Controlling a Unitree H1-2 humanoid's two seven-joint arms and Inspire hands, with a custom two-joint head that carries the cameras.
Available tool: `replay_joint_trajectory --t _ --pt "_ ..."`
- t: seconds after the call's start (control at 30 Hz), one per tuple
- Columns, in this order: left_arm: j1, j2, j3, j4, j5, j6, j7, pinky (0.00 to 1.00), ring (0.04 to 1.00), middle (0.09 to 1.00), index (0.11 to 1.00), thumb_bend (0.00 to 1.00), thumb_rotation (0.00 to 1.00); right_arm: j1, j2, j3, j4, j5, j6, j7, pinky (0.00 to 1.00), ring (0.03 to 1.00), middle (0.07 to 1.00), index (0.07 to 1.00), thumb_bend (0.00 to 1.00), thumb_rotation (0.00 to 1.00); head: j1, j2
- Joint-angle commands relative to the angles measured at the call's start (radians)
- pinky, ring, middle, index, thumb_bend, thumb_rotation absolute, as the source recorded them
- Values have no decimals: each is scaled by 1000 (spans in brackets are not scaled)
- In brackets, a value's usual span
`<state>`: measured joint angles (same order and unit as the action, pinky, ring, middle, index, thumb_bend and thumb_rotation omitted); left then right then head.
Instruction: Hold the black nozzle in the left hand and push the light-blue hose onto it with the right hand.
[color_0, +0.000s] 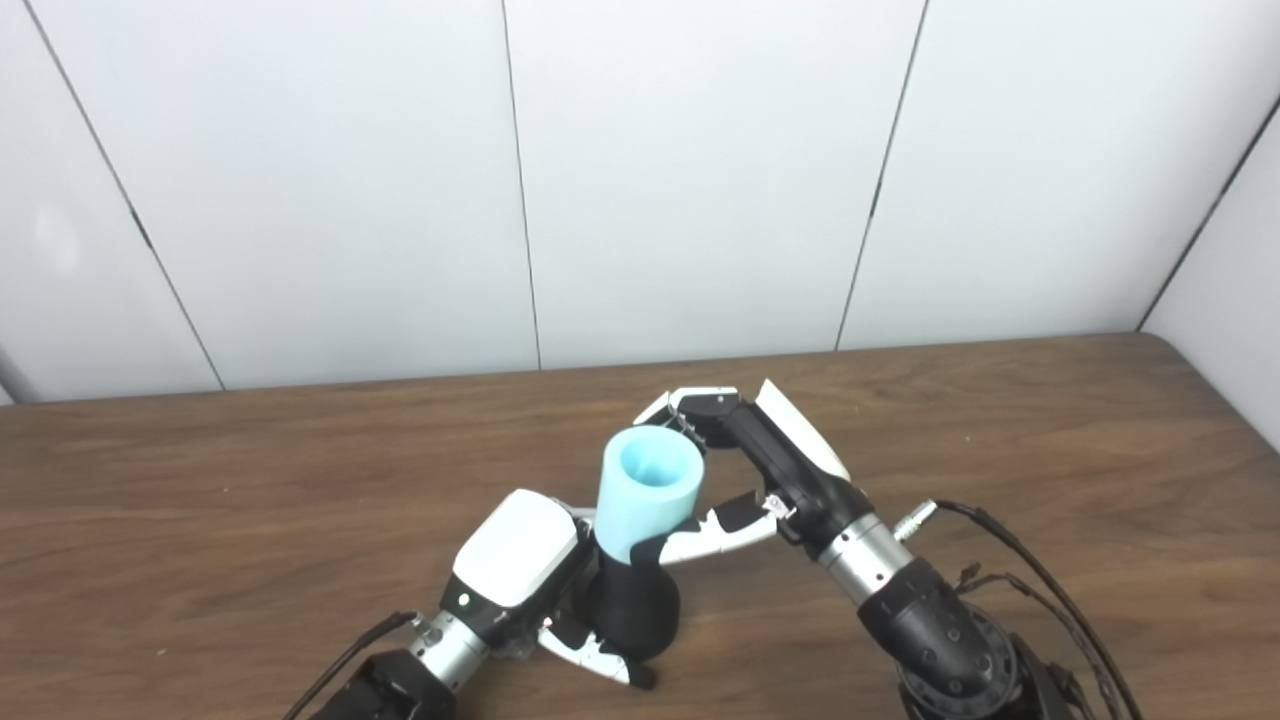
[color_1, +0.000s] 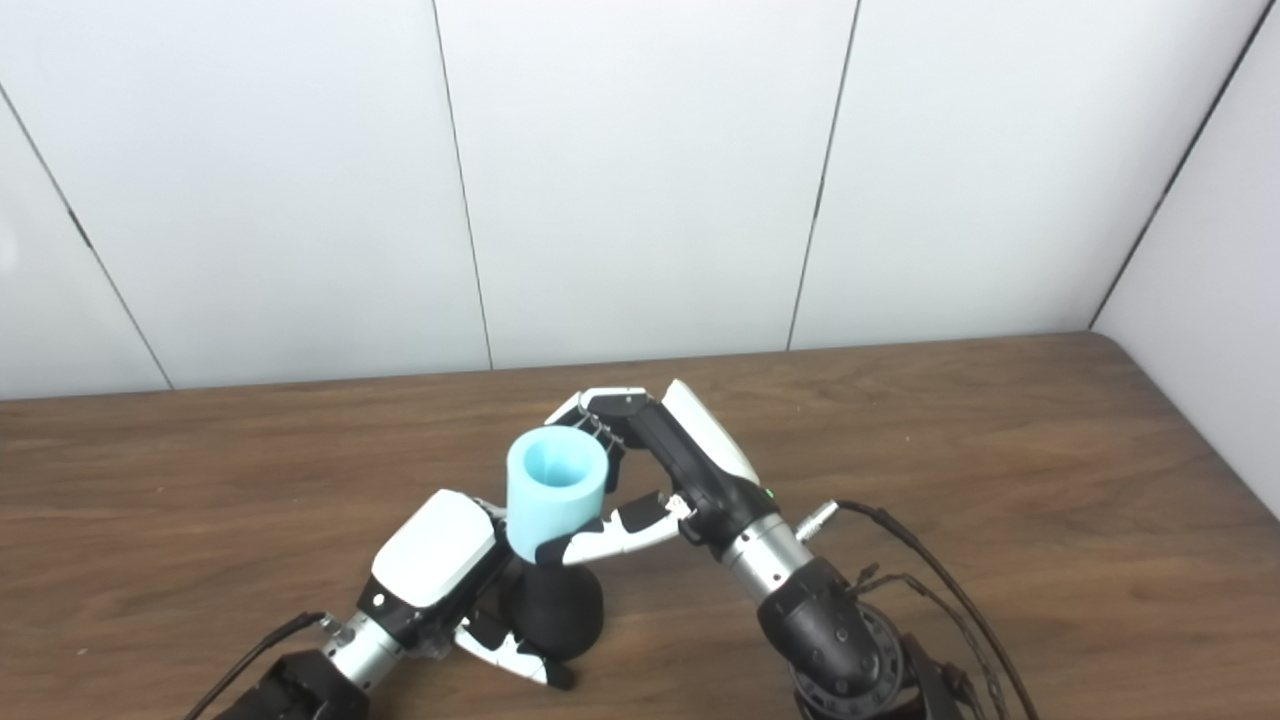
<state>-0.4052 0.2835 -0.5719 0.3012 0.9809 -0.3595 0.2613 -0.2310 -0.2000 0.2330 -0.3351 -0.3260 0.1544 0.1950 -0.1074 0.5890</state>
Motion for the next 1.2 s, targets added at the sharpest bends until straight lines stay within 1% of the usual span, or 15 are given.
replay_joint_trajectory --t 0.0,0.3,0.47,0.67,0.9,1.0,1.13,1.17 --pt "42 -13 -26 17 11 0 -12 141 197 471 479 526 0 0 -6 8 -9 -6 -2 20 291 400 470 524 516 0 0 1" --pt "43 -13 -22 13 4 -1 -21 159 215 472 479 525 0 13 1 25 -13 -17 -5 21 299 413 475 515 518 0 0 4" --pt "42 -14 -23 16 6 -4 -14 154 210 472 479 525 0 15 3 27 -14 -17 -12 20 299 411 471 518 518 0 0 1" --pt "41 -17 -22 23 3 -8 -10 145 200 471 479 526 0 6 0 26 -21 -24 0 24 296 409 474 518 517 0 -1 1" --pt "40 -18 -25 27 5 -11 -10 143 196 471 479 526 0 -20 -8 47 -46 -77 0 35 280 394 475 527 515 0 -1 -2" --pt "39 -19 -27 26 13 -4 -11 141 194 471 479 526 0 -35 -10 55 -56 -101 22 48 276 387 472 531 514 0 -1 -2" --pt "38 -17 -32 25 26 0 -8 140 192 471 479 526 0 -54 -14 69 -74 -138 75 77 281 387 469 523 515 0 -1 0" --pt "38 -17 -33 25 27 1 -8 153 205 471 479 526 0 -57 -15 72 -79 -145 85 84 282 388 467 518 516 0 -2 0"
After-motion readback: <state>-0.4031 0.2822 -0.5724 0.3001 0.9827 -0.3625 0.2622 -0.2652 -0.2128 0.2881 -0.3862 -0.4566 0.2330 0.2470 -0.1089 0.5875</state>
